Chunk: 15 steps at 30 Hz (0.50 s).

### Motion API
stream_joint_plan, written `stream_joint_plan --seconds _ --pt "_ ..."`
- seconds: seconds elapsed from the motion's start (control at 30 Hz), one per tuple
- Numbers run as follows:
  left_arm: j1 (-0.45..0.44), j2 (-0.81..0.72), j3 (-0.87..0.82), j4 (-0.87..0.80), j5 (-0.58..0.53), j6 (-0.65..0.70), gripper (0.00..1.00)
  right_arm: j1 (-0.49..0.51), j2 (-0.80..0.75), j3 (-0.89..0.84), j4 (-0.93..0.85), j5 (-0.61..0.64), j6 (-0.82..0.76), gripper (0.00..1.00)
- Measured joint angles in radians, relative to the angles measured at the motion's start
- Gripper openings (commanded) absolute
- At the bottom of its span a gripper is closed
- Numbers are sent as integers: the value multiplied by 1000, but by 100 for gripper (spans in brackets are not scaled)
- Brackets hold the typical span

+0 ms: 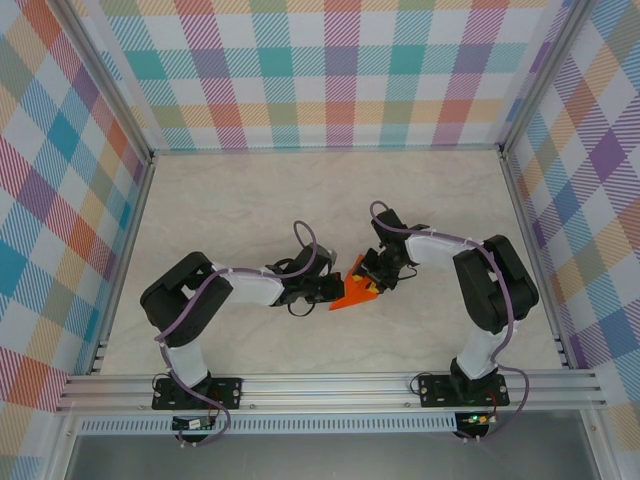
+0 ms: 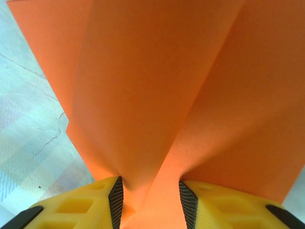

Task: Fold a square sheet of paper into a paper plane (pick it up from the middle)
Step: Fourth fold the wing at the center of the table.

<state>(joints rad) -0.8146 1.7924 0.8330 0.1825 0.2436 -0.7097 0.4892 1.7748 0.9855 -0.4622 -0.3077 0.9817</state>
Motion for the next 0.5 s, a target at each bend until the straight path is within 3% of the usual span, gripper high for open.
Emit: stream_joint_plan --seconds 0.5 --pt "0 0 6 -6 10 23 2 -4 2 0 -11 4 0 32"
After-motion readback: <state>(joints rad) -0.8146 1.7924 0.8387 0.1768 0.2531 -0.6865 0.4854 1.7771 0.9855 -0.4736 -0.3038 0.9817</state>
